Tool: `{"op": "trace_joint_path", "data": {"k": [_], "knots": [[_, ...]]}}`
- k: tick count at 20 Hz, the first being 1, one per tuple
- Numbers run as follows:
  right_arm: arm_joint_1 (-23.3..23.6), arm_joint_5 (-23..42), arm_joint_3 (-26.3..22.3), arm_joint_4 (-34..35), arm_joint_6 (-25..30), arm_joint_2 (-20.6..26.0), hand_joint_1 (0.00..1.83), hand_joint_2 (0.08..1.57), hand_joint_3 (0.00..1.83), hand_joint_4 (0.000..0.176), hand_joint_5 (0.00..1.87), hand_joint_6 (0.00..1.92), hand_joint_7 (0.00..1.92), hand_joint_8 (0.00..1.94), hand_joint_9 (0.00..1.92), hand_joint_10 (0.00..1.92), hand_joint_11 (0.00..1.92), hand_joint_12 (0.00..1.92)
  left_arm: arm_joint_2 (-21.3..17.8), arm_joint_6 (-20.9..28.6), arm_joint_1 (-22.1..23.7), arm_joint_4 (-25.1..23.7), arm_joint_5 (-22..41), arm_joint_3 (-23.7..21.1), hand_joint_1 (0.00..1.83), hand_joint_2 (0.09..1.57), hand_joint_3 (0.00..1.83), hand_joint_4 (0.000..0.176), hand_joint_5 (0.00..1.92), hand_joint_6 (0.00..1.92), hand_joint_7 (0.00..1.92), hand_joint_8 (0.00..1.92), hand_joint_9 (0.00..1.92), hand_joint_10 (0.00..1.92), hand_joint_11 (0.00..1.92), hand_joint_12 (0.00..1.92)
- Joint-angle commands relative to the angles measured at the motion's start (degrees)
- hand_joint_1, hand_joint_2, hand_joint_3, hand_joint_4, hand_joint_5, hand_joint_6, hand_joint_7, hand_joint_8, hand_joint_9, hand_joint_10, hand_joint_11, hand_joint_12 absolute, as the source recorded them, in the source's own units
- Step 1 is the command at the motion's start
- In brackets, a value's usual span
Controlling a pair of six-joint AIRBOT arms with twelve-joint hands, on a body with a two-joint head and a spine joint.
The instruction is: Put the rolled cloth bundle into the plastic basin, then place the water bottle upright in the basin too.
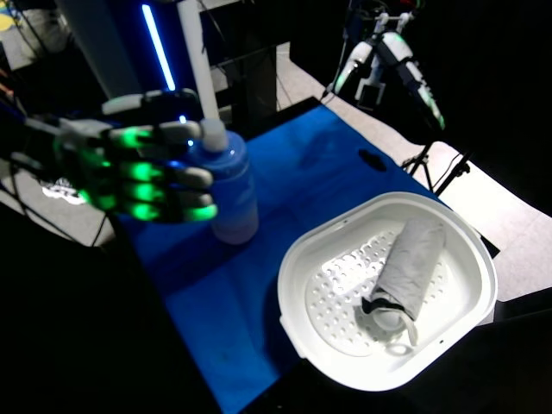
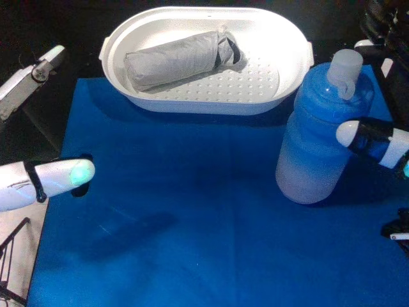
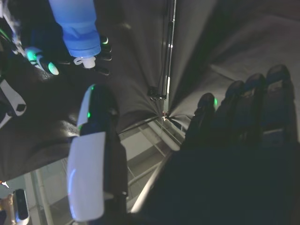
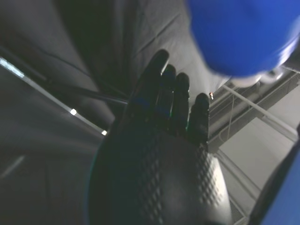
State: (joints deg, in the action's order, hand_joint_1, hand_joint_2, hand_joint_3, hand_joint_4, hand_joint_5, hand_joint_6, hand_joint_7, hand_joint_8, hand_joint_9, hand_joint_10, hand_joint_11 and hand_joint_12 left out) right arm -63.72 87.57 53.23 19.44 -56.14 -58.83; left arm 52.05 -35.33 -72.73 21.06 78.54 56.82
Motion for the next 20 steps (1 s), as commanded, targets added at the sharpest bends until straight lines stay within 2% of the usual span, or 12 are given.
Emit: {"op": "trace_joint_path", "data": {"k": [1,2,3,5,6,8,10,13,15,18,20], "knots": [[0.8,6.9,0.4,-0.9,0.7,0.0,0.9,0.93,0.0,0.176,0.05,0.0,0.04,0.0,0.17,0.0,0.0,0.92,0.1,0.4,0.3,0.0,7.3,0.0,0.67,0.92,0.0,0.176,0.03,0.01,0.0,0.0,0.0,0.0,0.0,0.0],[0.8,6.9,0.4,-0.8,0.7,-0.2,0.9,0.95,0.0,0.176,0.05,0.0,0.02,0.01,0.14,0.0,0.0,0.77,0.1,0.4,0.3,0.0,7.3,0.0,0.65,0.92,0.0,0.176,0.03,0.0,0.0,0.0,0.0,0.0,0.0,0.0],[0.9,6.9,0.5,-0.7,0.7,-0.5,0.89,0.96,0.01,0.176,0.05,0.0,0.02,0.01,0.13,0.0,0.0,0.76,0.1,0.4,0.3,0.0,7.3,0.0,0.64,0.92,0.0,0.176,0.03,0.0,0.0,0.0,0.0,0.0,0.0,0.0],[1.1,6.9,0.8,0.0,1.0,-1.8,0.87,0.94,0.0,0.176,0.06,0.0,0.05,0.0,0.15,0.0,0.0,0.79,0.3,0.5,0.3,0.0,7.3,0.0,0.62,0.9,0.0,0.176,0.04,0.0,0.0,0.0,0.0,0.0,0.0,0.0],[1.1,6.9,1.5,0.2,2.4,-2.6,0.86,0.93,0.0,0.176,0.06,0.0,0.07,0.01,0.15,0.0,0.0,0.78,0.4,0.5,0.3,0.0,7.3,0.0,0.62,0.91,0.0,0.176,0.04,0.0,0.0,0.0,0.0,0.0,0.0,0.0],[1.1,6.2,3.7,0.7,6.6,-5.1,0.83,1.0,0.01,0.176,0.09,0.01,0.1,0.0,0.1,0.0,0.0,0.76,0.6,0.7,0.2,0.0,7.2,0.0,0.64,0.9,0.0,0.176,0.06,0.01,0.0,0.0,0.0,0.0,0.0,0.0],[2.1,4.7,4.2,1.0,6.6,-6.4,0.78,0.98,0.0,0.176,0.05,0.0,0.12,0.0,0.12,0.01,0.0,0.84,0.6,0.9,0.2,0.0,7.2,0.0,0.64,0.89,0.0,0.176,0.08,0.01,0.0,0.0,0.0,0.0,0.0,0.0],[3.2,3.4,4.7,1.0,6.6,-7.9,0.77,0.97,0.0,0.176,0.06,0.0,0.13,0.0,0.14,0.01,0.0,0.81,0.7,1.0,0.1,0.0,7.4,0.0,0.65,0.89,0.0,0.176,0.08,0.01,0.0,0.0,0.0,0.0,0.0,0.0],[3.8,2.0,5.6,1.1,6.6,-9.2,0.79,0.96,0.0,0.176,0.06,0.0,0.13,0.0,0.14,0.0,0.0,0.86,0.8,1.1,0.1,0.0,7.4,0.0,0.67,0.89,0.0,0.176,0.08,0.01,0.0,0.0,0.0,0.0,0.0,0.0],[4.6,0.6,6.6,1.7,6.8,-10.6,0.83,0.96,0.0,0.176,0.06,0.0,0.16,0.0,0.16,0.0,0.0,0.8,0.9,1.2,0.1,0.0,7.3,0.0,0.67,0.88,0.0,0.176,0.1,0.01,0.0,0.0,0.0,0.0,0.0,0.0],[5.8,-1.3,7.4,1.7,6.9,-11.2,0.85,0.96,0.0,0.176,0.08,0.0,0.13,0.0,0.18,0.01,0.0,0.84,0.9,1.3,-0.1,0.0,7.5,0.0,0.67,0.87,0.0,0.176,0.1,0.01,0.0,0.0,0.0,0.0,0.0,0.0]]}}
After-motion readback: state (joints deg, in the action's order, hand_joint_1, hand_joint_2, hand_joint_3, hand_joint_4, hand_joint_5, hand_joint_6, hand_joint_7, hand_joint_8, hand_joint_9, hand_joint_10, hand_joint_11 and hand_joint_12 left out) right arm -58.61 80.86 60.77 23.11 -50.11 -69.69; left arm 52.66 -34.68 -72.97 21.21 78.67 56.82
